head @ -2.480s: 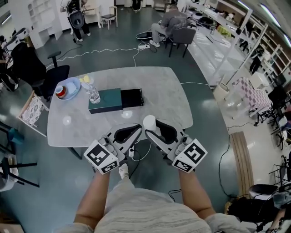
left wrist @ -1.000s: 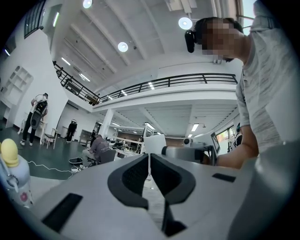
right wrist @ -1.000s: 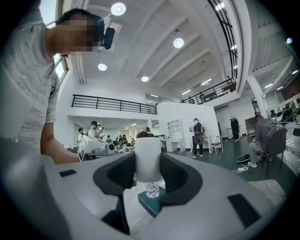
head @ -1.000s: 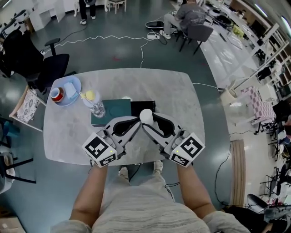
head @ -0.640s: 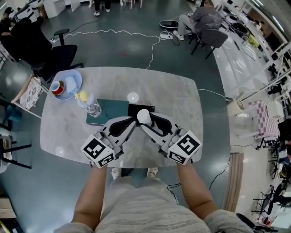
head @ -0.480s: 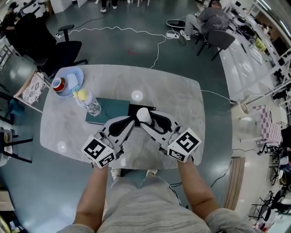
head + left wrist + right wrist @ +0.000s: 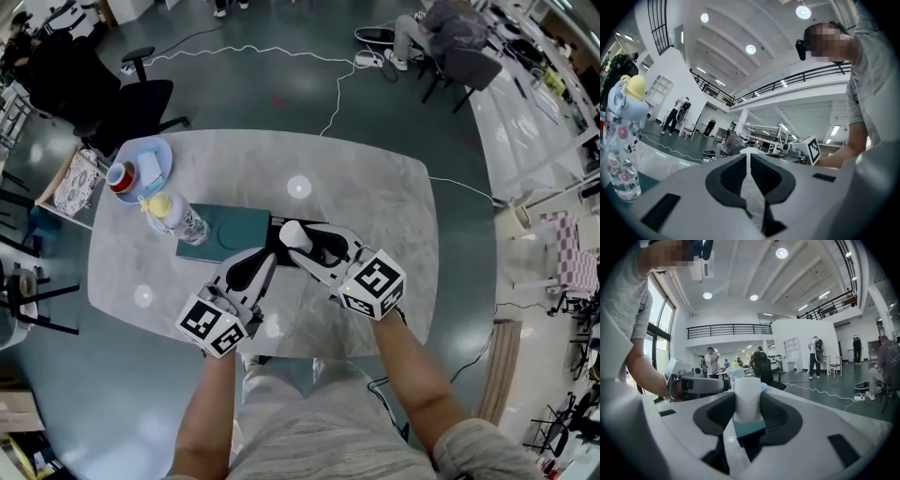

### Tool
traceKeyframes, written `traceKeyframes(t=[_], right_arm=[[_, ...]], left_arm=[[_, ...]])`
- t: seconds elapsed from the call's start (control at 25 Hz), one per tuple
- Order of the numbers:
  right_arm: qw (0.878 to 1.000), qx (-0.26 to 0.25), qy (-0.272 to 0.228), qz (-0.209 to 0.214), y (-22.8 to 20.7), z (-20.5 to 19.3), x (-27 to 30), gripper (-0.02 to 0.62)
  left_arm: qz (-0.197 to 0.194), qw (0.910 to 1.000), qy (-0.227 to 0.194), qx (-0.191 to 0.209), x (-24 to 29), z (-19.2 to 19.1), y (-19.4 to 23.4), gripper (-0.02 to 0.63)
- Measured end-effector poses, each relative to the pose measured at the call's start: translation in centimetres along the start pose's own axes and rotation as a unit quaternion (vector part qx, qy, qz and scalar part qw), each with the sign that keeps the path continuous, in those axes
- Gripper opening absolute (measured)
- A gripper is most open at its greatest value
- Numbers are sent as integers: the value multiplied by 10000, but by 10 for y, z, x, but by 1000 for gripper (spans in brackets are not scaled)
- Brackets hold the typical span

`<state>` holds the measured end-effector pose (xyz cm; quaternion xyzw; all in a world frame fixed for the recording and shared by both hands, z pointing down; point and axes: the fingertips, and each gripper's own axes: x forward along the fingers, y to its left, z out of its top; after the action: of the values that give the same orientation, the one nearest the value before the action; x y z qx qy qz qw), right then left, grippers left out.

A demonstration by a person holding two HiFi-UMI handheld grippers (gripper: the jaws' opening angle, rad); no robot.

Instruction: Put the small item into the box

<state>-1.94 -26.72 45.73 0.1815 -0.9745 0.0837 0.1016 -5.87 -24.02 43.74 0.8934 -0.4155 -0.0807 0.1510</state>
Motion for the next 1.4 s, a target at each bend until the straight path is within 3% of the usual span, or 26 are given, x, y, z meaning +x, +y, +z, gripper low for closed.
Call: traceKeyframes(t=[0.44, 0.96, 1.4], right_arm=[[9971, 102, 738, -172, -27, -72, 32, 187], [9898, 99, 1401, -224, -40, -120, 51, 187], [9733, -137, 2284, -165, -40, -163, 61, 187]], left_arm=[[238, 9995, 74, -185, 17, -28, 33, 23], [270, 9990, 146, -319, 23, -41, 44, 23], [286, 9989, 116, -343, 23, -39, 49, 23]])
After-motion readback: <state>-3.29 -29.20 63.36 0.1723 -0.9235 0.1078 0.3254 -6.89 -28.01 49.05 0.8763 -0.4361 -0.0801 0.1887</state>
